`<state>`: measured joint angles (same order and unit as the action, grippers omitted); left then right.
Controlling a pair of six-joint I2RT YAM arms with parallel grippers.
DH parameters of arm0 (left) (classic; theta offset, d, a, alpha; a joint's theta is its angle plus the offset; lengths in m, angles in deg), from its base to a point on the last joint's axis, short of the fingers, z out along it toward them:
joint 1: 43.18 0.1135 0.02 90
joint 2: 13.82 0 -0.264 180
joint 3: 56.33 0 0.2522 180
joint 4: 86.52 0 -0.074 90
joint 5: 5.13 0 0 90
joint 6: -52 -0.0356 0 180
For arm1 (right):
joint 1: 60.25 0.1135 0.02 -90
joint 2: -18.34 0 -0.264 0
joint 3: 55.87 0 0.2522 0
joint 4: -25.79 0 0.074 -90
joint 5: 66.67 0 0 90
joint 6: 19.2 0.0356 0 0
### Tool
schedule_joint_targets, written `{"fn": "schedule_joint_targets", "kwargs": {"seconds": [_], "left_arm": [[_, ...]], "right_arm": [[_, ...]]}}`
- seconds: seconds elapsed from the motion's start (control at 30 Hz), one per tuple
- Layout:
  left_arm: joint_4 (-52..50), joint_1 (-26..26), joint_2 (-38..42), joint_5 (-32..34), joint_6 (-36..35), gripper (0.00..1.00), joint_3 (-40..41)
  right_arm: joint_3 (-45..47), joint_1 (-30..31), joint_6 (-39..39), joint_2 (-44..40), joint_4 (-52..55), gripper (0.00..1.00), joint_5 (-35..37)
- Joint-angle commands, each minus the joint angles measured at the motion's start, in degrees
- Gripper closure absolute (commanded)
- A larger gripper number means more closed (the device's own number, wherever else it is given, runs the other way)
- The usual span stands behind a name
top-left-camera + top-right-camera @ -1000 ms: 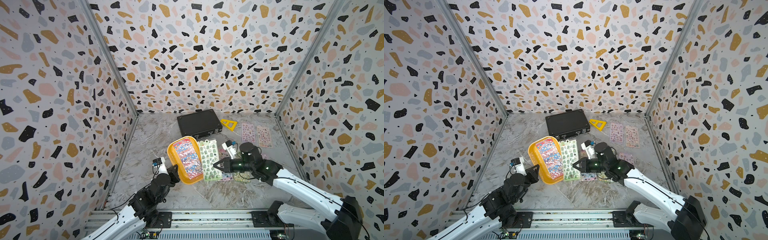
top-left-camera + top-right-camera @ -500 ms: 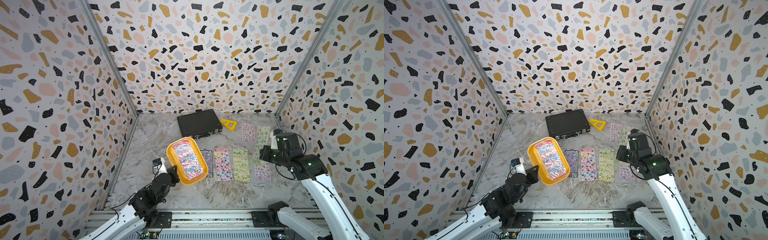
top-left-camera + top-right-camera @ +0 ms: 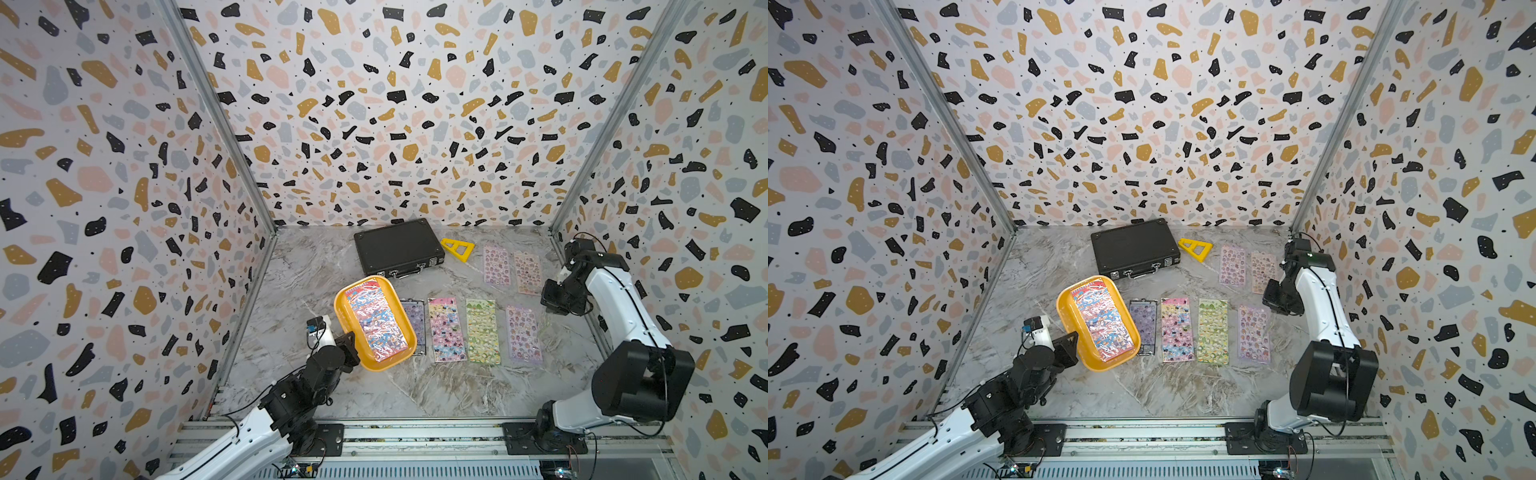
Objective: Take the stickers out of the storage box
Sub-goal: Place the sticker at the center of the board.
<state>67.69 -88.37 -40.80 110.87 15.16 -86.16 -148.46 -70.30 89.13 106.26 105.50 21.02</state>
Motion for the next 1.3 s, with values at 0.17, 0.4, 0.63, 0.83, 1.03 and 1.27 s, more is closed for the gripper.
{"fn": "schedule_joint_targets", "kwargs": {"seconds": [0.17,0.4,0.63,0.83,1.03,1.27], "left_arm": [[2.4,-0.1,2.4,0.6,-0.8,1.0,-3.1],[1.9,-0.6,2.9,1.4,-1.1,1.0,-3.4],[0.4,-1.0,3.5,2.1,-1.2,1.0,-3.8],[0.0,-1.4,4.0,2.7,-1.4,1.0,-3.9],[-0.5,-1.9,4.3,3.3,-1.4,1.0,-4.2],[-0.6,-2.2,4.4,3.4,-1.3,1.0,-4.3]], "right_arm": [[-3.8,-8.9,-3.5,8.0,6.2,1.0,2.0],[-5.0,-9.3,-3.9,15.5,7.1,1.0,3.2],[-3.9,-9.4,-3.5,18.4,7.6,0.96,8.3],[-3.4,-9.4,-3.2,19.3,7.9,0.83,10.5],[-3.2,-9.4,-3.1,19.6,8.0,0.8,11.9],[-2.7,-8.3,-3.2,17.1,7.5,0.84,10.7]]}}
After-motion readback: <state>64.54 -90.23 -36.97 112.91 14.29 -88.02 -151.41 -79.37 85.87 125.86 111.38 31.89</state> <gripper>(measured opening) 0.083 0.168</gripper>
